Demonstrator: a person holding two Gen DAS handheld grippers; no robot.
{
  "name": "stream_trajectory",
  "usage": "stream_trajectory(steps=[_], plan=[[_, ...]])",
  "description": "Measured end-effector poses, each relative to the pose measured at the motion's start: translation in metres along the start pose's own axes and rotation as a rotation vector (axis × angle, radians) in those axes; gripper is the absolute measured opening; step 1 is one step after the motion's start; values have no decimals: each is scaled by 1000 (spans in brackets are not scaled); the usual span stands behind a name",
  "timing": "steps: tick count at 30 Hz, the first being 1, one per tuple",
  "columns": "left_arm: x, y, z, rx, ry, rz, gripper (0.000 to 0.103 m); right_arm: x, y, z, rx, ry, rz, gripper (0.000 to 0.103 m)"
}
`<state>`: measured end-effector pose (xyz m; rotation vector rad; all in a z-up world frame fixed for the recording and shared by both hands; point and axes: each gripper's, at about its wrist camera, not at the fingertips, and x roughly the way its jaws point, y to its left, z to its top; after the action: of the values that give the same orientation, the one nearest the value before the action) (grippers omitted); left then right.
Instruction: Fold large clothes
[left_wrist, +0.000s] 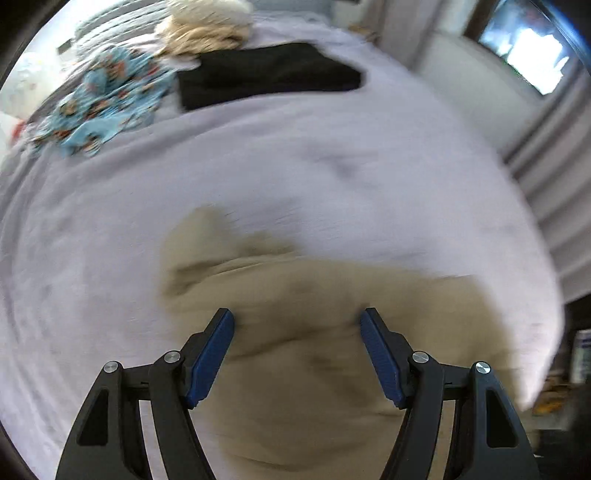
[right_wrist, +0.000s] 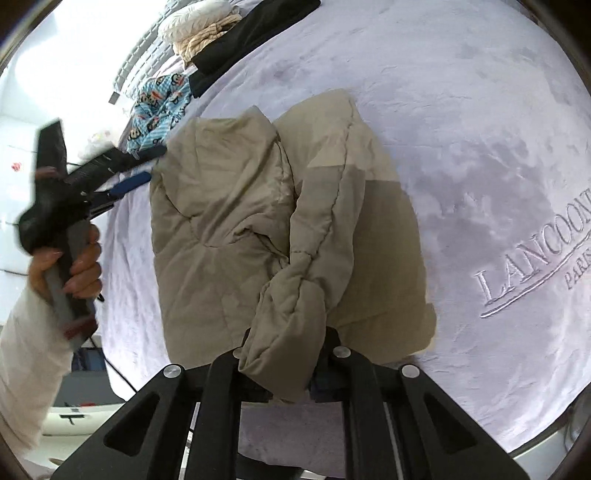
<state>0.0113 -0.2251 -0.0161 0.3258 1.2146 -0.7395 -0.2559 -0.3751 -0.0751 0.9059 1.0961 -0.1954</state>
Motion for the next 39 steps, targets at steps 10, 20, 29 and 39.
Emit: stream_trajectory(steps=[10, 20, 29, 39], plan=[[61, -96, -5, 160, -11, 14, 71, 5, -54, -3, 49, 26, -150, 13], [85, -96, -4, 139, -1, 41, 73, -19, -103, 4, 185, 35, -38, 24], [85, -95, -6, 142, -11, 47, 73, -69, -80, 44, 76, -141, -82, 24], [64, -92, -9, 148, -9, 90, 74, 5, -50, 43, -17, 43, -89, 24]])
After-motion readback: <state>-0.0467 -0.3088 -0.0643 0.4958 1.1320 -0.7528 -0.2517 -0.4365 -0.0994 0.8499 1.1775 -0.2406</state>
